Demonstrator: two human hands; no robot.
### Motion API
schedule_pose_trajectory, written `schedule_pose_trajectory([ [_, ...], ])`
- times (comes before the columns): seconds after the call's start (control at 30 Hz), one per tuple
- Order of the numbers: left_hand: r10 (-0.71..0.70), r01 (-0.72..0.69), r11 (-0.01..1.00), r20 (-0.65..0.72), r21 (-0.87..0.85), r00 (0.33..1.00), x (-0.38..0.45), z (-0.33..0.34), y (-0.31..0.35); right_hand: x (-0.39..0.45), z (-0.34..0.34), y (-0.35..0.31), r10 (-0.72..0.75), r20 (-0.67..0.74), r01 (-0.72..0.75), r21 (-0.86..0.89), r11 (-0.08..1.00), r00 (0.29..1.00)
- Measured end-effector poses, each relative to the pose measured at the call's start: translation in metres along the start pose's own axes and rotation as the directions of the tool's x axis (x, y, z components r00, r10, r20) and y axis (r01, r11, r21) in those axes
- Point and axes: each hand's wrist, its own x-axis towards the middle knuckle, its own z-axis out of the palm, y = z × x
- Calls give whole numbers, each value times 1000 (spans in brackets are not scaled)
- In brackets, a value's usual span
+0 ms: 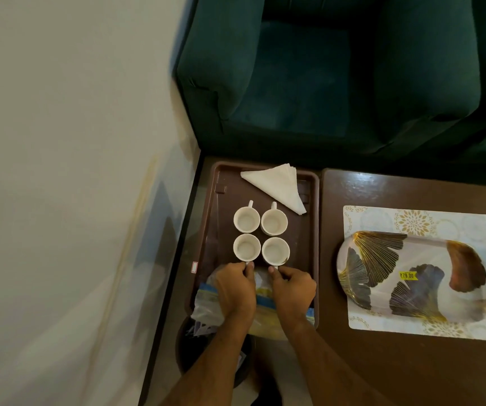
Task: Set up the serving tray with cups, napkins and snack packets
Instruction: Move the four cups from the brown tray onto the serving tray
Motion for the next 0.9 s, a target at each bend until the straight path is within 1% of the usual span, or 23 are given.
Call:
schedule_pose_trajectory([
  [0.2,35,-35,999,-40,-17,999,-27,-8,23,-1,-30,-1,-42,-2,42,-13,999,999],
  [0.37,45,-47,999,-77,-13,996,-58,-2,53,3,-73,5,-100,-29,100,8,995,995],
  [0.43,61,-61,998,-81,-8,995,-71,5,68,7,-95,10,-100,-46,101,13,995,994],
  [0.67,135,-134,991,-33,24,990,-117,49,114,28,-169,48,-99,-107,101,13,995,989],
  [0.8,131,-131,990,14,49,991,-140,85,135,43,-200,81,-78,-139,81,11,997,987],
  [0.9,121,-124,992,74,34,990,-156,113,145,53,-221,104,-70,-167,72,10,997,984],
])
